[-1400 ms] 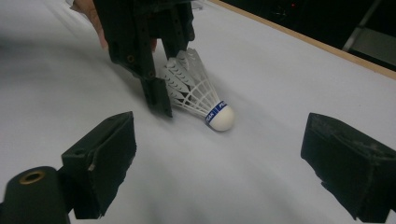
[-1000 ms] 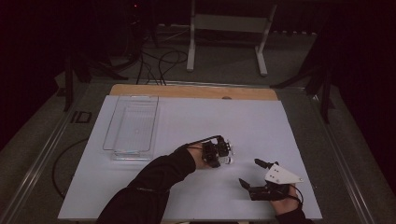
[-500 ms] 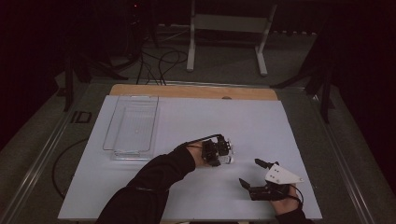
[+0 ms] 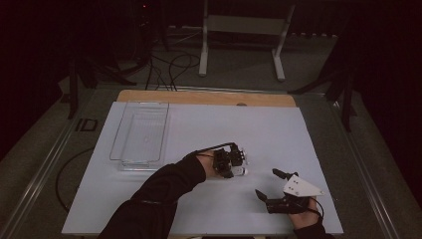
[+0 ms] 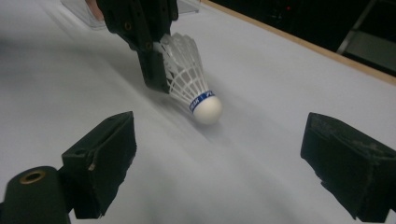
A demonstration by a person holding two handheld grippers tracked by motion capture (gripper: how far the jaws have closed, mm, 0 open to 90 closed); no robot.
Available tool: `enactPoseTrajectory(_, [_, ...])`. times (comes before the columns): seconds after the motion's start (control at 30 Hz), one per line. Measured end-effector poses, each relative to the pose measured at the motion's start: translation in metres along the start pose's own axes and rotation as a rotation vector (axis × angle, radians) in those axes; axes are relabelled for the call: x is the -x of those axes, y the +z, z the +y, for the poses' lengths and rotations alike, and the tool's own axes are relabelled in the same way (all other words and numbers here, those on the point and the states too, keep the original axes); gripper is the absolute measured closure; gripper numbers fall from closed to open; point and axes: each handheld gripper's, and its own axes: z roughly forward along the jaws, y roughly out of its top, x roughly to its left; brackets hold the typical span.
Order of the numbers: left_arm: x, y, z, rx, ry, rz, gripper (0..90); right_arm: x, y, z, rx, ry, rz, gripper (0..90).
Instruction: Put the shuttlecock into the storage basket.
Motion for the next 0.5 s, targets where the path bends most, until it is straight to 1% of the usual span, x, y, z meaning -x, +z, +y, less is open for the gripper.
enactPoseTrajectory(0.07, [0.001, -0.002, -0.001, -0.001, 0.004, 0.002, 90.0, 0.001, 0.000, 0.000, 0.009, 0.017, 0.010, 10.1])
enactPoseTrajectory(0.13, [0.001, -0.003, -0.001, -0.002, 0.001, 0.005, 90.0, 0.002, -0.001, 0.000, 0.018, 0.017, -0.002, 10.1])
enactPoseTrajectory(0.17, [0.002, -0.006, -0.002, -0.003, -0.003, 0.006, 90.0, 0.002, -0.003, 0.000, 0.026, 0.018, -0.005, 10.1])
enactPoseTrajectory(0.23, [0.002, -0.007, -0.003, -0.003, -0.001, 0.006, 90.0, 0.002, -0.003, 0.000, 0.035, 0.016, -0.007, 10.1])
enactPoseTrajectory(0.3, [0.002, -0.013, -0.004, -0.004, -0.002, 0.007, 90.0, 0.001, -0.004, 0.001, 0.045, 0.003, -0.030, 10.1])
enactPoseTrajectory(0.4, [0.002, -0.017, -0.006, -0.009, 0.005, 0.004, 90.0, 0.000, -0.004, 0.002, 0.039, -0.008, -0.029, 10.0])
enactPoseTrajectory(0.5, [0.003, -0.020, -0.008, -0.006, 0.006, 0.002, 90.0, 0.000, -0.003, 0.001, 0.036, -0.006, -0.022, 10.0])
